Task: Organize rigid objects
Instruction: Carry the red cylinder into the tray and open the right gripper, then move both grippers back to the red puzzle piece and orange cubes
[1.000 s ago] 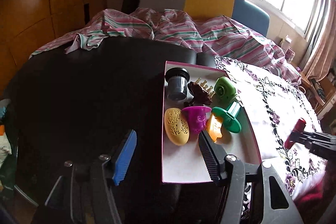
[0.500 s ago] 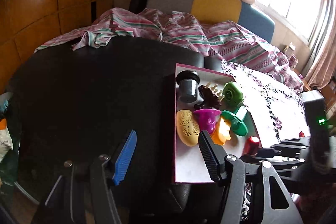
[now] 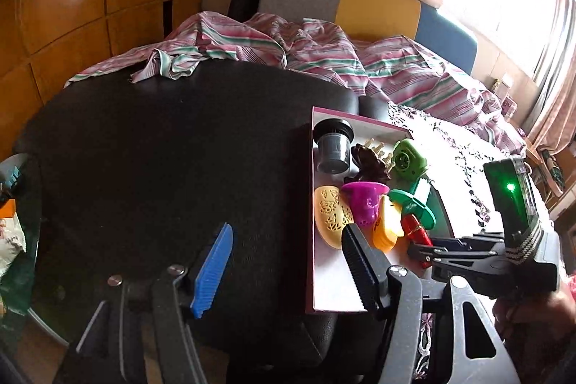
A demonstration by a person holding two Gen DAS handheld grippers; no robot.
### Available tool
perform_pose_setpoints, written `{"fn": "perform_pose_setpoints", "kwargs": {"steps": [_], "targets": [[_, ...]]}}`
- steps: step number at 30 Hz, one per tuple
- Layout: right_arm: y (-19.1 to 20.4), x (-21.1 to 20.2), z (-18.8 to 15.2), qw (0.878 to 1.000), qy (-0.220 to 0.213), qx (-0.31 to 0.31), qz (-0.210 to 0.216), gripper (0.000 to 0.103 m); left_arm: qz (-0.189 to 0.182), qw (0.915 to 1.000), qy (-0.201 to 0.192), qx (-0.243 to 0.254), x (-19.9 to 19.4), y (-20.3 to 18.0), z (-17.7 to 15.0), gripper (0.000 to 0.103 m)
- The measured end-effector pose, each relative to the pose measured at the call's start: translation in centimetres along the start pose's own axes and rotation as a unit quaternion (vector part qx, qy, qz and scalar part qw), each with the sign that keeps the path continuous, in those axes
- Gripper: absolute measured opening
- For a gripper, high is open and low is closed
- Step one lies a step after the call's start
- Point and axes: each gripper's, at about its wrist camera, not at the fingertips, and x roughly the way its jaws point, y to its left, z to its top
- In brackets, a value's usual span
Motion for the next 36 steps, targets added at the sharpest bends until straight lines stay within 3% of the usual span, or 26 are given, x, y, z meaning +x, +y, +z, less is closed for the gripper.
{"fn": "perform_pose_setpoints", "kwargs": {"steps": [8, 21, 29, 36], "targets": [[-1.4, -3.0, -2.3, 0.998, -0.047, 0.044, 0.025, 0.03, 0.005, 0.9999, -0.008, 0.01, -0.7, -0.4, 0.1, 0.066], [0.2, -8.5, -4.7, 0.983, -0.166, 0.035, -0.074, 0.03, -0.002, 0.9992, -0.017, 0.037, -1.7, -2.7, -0.3, 0.068], [-0.9, -10.2, -4.9, 0.979, -0.178, 0.044, -0.086, 0.03, -0.016, 0.9974, -0.024, 0.066, -2.2, -4.9, -0.3, 0.068], [-4.8, -10.9, -5.6, 0.979, -0.168, 0.08, -0.082, 0.03, -0.024, 0.9956, -0.02, 0.088, -2.0, -6.7, -0.3, 0.069]]}}
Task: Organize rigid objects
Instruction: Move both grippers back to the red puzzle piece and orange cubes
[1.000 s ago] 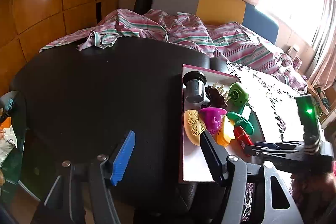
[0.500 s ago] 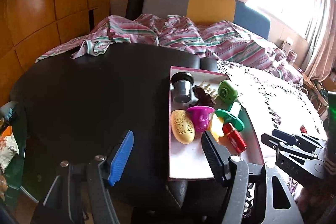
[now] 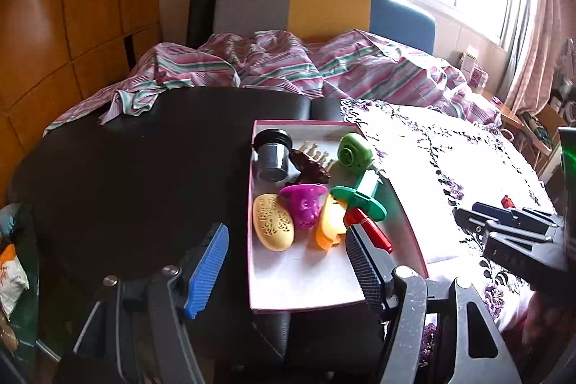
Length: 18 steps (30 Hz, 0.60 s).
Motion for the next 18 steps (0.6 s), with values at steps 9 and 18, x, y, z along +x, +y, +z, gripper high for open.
{"fn": "perform_pose_setpoints", "kwargs": {"steps": [9, 18], "targets": [[-7.5, 0.6, -0.5, 0.998, 0.022, 0.059, -0.025, 0.03, -0.011, 0.9996, 0.011, 0.024, 1.2, -2.5, 0.4, 0.069], [-22.2, -2.2, -1.1, 0.975, 0.008, 0.201, -0.089, 0.03, -0.052, 0.9972, 0.027, 0.047, 2.8, -5.7, 1.0, 0.069]]}}
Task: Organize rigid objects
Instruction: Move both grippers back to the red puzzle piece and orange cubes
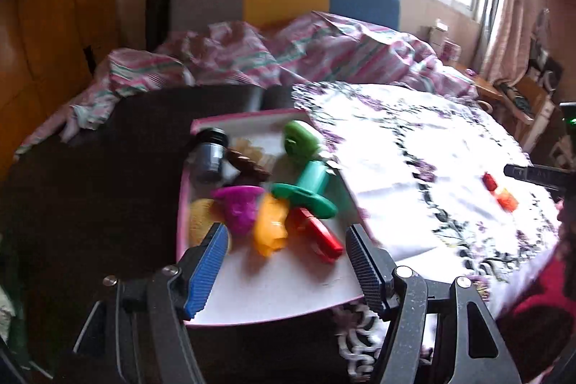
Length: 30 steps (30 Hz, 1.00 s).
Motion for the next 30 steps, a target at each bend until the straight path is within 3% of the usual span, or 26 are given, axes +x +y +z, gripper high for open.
{"fn": "perform_pose_setpoints", "kwargs": {"steps": [5, 10, 11, 14, 18, 30], "targets": [[-10.3, 1.1, 1.0, 0.987, 0.006, 0.156, -0.035, 0.03, -0.014, 0.9998, 0.014, 0.002, 1.0, -1.4, 0.7, 0.069], [-14.2, 3.8, -1.1, 0.97, 0.05, 0.233, -0.042, 0.033, -0.019, 0.9995, 0.012, 0.021, 1.4, -3.2, 1.4, 0.069], [-13.8, 3.9, -0.9, 0.973, 0.042, 0.226, -0.032, 0.033, -0.018, 0.9995, 0.011, 0.024, 1.4, -3.5, 1.4, 0.069], [-11.4, 4.4, -0.5, 0.984, 0.043, 0.161, -0.063, 0.033, -0.018, 0.9993, 0.011, 0.032, 1.4, -4.3, 1.5, 0.069], [-9.7, 3.9, -0.4, 0.99, 0.029, 0.12, -0.066, 0.033, -0.008, 0.9991, 0.012, 0.039, 1.3, -4.3, 1.3, 0.069], [-12.3, 3.8, -0.2, 0.982, 0.025, 0.179, -0.058, 0.033, 0.0, 0.9989, 0.022, 0.041, 2.0, -4.1, 0.4, 0.069]]}}
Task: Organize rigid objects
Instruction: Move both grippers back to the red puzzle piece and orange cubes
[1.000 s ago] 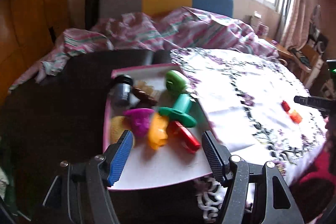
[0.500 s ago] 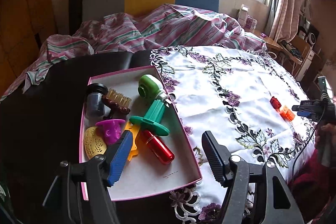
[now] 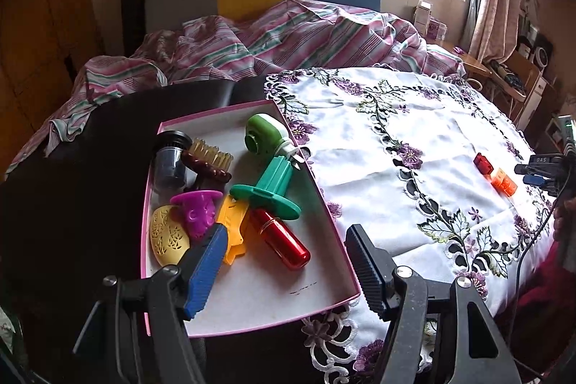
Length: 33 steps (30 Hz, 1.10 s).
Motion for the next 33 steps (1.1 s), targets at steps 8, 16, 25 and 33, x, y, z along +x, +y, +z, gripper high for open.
{"fn": "perform_pose_setpoints", "kwargs": {"steps": [8, 16, 25, 33], "targets": [[0.4, -1.1, 0.1, 0.999, -0.025, -0.004, 0.023, 0.033, -0.008, 0.9998, 0.005, 0.017, 0.6, -1.5, 0.4, 0.069], [-1.5, -0.6, 0.4, 0.999, -0.014, 0.04, 0.01, 0.033, -0.045, 0.9982, 0.035, 0.02, 2.1, -3.4, 0.3, 0.069], [-2.5, -1.0, 0.5, 0.997, -0.021, 0.073, 0.034, 0.033, -0.105, 0.992, 0.05, 0.047, 3.6, -7.5, 2.3, 0.069], [-3.4, -0.6, 0.7, 0.992, -0.007, 0.101, 0.069, 0.033, -0.164, 0.9787, 0.098, 0.076, 8.9, -14.4, 4.7, 0.069]]}}
